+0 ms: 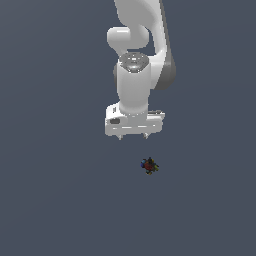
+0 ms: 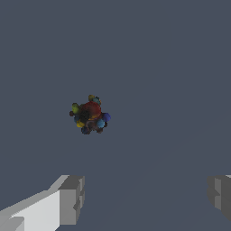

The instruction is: Pick up the object and move it to a goal position.

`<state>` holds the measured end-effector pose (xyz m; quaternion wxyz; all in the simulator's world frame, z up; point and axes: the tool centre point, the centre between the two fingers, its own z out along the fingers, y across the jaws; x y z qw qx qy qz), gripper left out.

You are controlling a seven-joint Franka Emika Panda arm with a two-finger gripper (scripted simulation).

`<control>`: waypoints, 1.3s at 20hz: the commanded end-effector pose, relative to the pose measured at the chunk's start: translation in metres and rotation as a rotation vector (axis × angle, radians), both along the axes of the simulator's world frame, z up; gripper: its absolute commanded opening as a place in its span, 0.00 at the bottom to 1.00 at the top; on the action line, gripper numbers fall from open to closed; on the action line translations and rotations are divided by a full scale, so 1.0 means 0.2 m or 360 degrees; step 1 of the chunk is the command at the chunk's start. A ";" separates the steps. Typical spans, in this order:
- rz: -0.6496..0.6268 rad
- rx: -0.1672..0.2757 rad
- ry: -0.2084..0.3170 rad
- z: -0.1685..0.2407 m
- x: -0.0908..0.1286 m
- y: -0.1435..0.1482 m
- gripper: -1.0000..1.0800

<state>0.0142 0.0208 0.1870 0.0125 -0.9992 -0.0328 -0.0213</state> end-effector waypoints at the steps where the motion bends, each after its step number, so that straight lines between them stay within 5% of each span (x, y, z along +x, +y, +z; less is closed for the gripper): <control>1: 0.0019 -0.0003 0.0001 -0.01 0.01 0.01 0.96; 26: 0.0890 -0.0060 0.0051 -0.51 0.25 0.38 0.96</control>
